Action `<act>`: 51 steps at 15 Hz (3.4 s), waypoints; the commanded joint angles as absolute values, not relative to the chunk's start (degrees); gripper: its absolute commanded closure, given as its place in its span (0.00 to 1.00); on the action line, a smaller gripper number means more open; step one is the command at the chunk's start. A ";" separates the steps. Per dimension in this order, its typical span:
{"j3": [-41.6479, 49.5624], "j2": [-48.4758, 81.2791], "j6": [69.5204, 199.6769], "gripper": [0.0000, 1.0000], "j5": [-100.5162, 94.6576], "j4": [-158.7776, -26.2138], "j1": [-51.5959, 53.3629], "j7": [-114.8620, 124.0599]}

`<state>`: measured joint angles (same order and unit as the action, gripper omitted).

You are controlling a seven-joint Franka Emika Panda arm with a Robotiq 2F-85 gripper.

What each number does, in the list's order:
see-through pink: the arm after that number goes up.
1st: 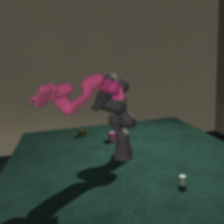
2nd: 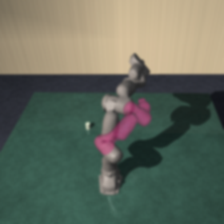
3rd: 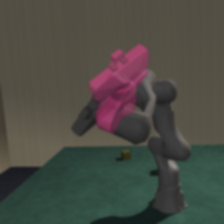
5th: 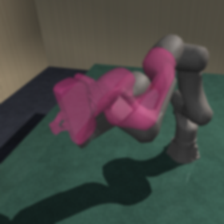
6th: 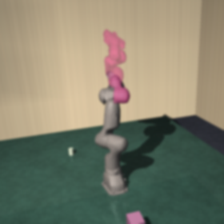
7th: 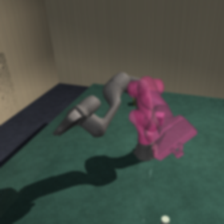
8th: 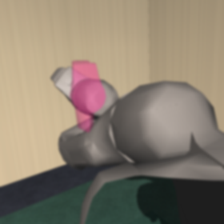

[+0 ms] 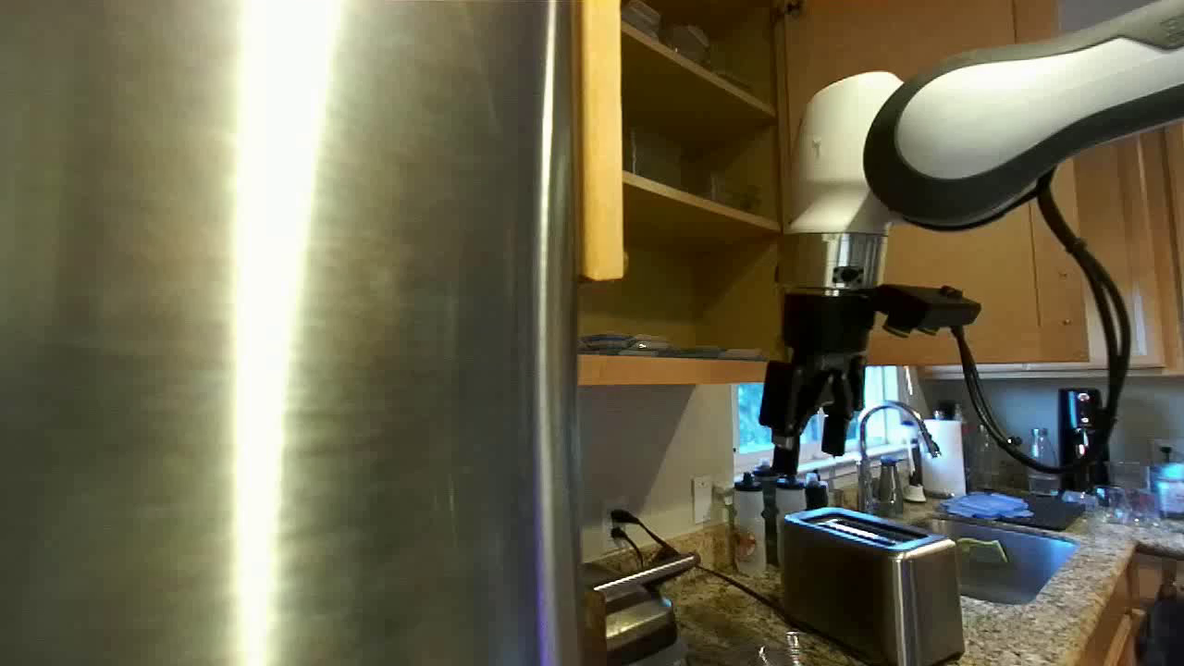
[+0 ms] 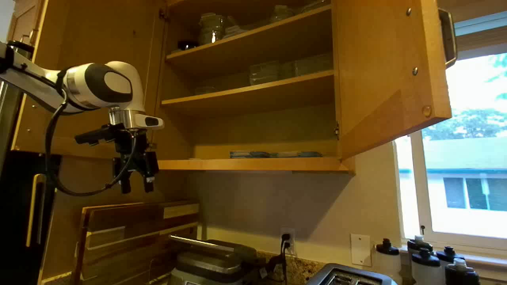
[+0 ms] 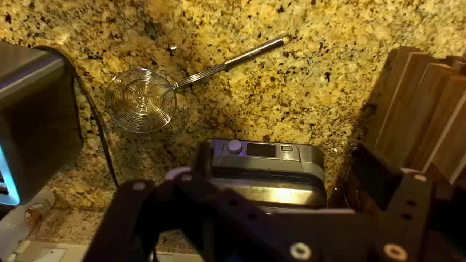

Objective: Close the kitchen cabinet doors

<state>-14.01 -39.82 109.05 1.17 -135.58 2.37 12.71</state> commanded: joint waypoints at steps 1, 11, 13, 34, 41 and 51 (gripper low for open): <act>-13.28 -39.63 108.95 0.00 0.54 -135.43 3.40 13.27; -12.39 -37.91 109.40 0.00 2.64 -133.94 4.31 12.35; -12.59 -37.56 109.82 0.00 4.56 -132.54 4.96 13.16; -14.64 -33.76 106.98 0.00 13.09 -122.44 14.71 4.65; -14.13 -31.98 105.30 0.00 20.00 -117.62 20.81 -6.02; -14.43 -27.46 102.26 0.00 28.08 -110.44 27.07 -17.37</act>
